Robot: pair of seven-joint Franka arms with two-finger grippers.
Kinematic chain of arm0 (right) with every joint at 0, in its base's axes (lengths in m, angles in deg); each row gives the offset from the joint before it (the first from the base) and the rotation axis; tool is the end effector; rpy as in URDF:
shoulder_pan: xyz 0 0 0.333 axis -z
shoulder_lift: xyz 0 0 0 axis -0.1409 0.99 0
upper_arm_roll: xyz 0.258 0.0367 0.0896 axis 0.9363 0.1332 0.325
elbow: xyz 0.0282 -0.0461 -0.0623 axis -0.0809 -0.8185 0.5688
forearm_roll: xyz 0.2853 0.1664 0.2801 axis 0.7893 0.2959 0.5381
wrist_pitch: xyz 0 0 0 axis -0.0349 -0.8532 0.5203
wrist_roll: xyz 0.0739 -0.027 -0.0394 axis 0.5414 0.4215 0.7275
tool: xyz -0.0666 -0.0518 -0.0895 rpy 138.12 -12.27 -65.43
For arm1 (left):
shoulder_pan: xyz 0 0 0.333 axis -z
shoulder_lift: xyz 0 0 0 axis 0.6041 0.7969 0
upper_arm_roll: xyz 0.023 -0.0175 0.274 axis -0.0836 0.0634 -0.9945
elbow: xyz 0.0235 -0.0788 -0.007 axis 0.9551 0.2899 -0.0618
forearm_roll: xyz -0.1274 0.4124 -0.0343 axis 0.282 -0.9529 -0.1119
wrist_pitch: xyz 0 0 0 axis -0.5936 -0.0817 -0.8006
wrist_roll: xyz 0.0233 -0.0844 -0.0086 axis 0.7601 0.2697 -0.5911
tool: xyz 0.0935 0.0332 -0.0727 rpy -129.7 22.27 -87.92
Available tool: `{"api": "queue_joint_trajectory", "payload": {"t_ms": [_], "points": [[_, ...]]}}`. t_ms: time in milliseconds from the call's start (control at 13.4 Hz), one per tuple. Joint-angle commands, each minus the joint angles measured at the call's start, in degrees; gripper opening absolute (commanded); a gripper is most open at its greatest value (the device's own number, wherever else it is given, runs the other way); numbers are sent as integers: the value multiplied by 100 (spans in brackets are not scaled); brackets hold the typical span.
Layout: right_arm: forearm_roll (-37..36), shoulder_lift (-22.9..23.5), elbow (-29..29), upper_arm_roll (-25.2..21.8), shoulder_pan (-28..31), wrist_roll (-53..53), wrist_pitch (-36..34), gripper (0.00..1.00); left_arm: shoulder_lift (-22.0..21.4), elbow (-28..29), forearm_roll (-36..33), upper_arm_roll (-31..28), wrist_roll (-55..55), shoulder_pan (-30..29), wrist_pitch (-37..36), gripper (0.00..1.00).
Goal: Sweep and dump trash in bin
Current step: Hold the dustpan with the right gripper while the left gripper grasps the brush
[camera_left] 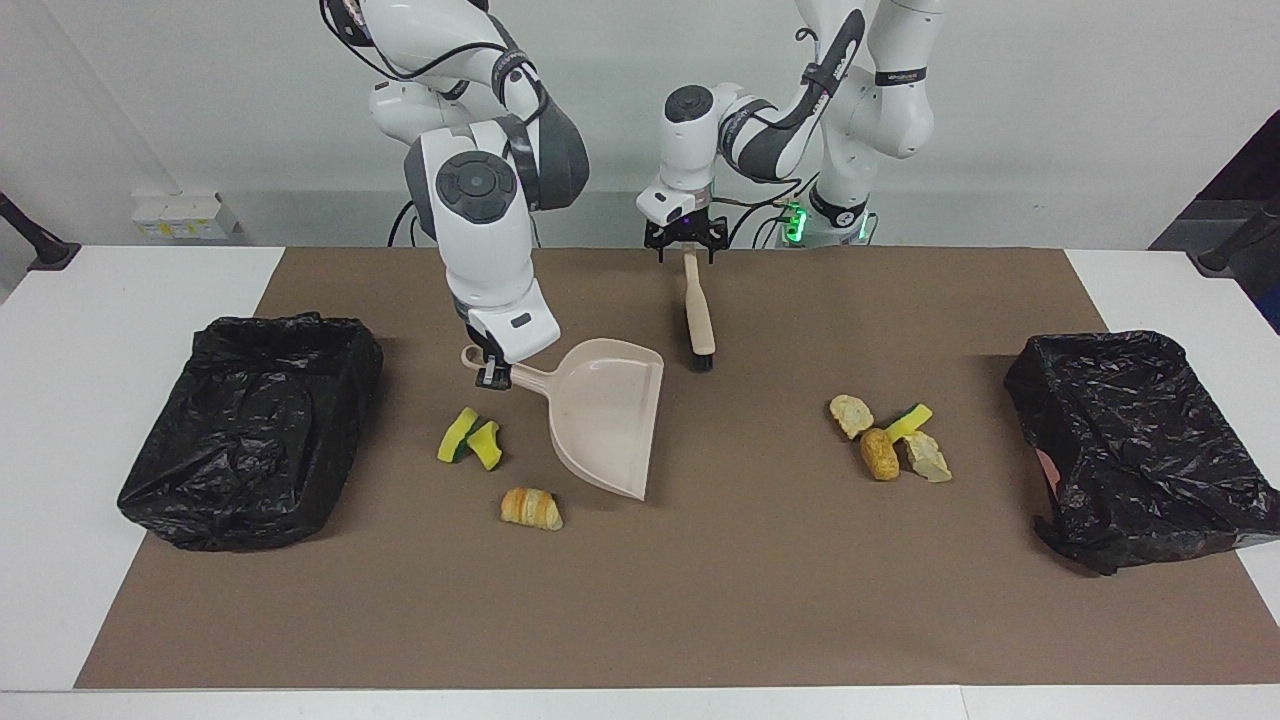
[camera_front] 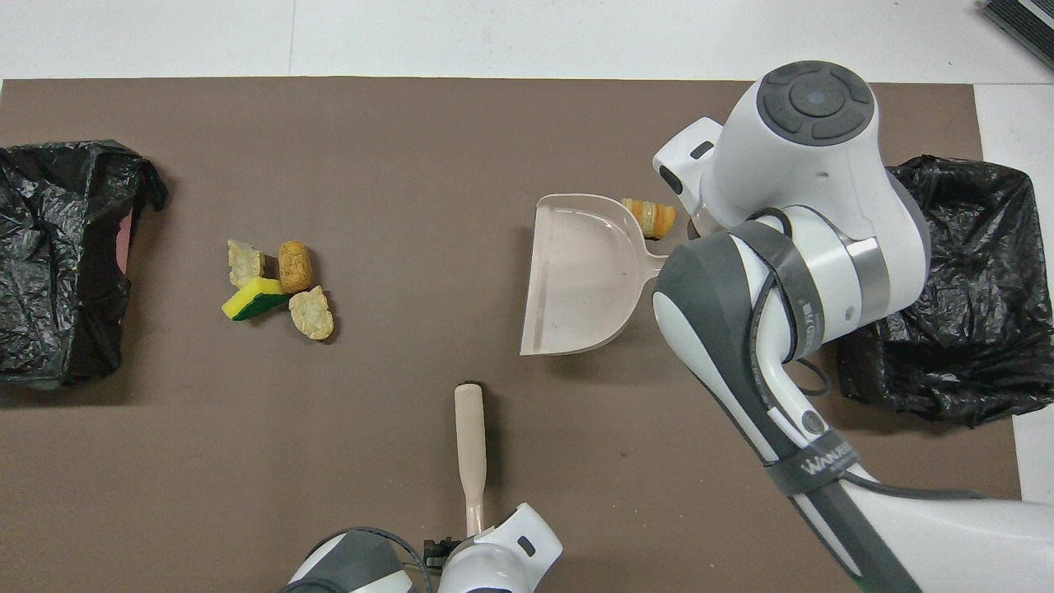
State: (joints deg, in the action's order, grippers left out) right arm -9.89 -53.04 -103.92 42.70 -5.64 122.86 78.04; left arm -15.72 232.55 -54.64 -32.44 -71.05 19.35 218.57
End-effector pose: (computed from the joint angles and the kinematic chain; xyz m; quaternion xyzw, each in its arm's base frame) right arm 0.6356 0.2071 0.4128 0.7387 0.6707 -0.0674 0.0072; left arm 0.2356 -0.4117 0.2503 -0.9965 0.0727 0.0320 0.0257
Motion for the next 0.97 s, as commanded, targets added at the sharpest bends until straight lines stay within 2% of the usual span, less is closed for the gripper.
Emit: {"api": "queue_joint_trajectory", "payload": {"t_ms": [0, 75, 150, 449, 673, 898], "points": [[91, -262, -436, 42, 47, 598, 410, 0, -173, 161, 30, -120, -114, 132, 78, 44], [91, -288, -481, 42, 47, 617, 464, 0, -147, 143, 39, -120, -114, 123, 77, 7], [100, -297, -507, 42, 47, 617, 490, 0, -164, 152, 39, -120, -18, 114, 34, 0], [100, -367, -639, 42, 38, 573, 552, 0, -216, 117, 30, -155, 27, -25, -185, 0], [100, -367, -639, 42, 38, 564, 552, 0, -278, -129, 30, -164, 299, -324, -774, 0], [100, -367, -639, 42, 30, 555, 552, 0, -384, -86, 30, -155, 396, -396, -732, 0]]}}
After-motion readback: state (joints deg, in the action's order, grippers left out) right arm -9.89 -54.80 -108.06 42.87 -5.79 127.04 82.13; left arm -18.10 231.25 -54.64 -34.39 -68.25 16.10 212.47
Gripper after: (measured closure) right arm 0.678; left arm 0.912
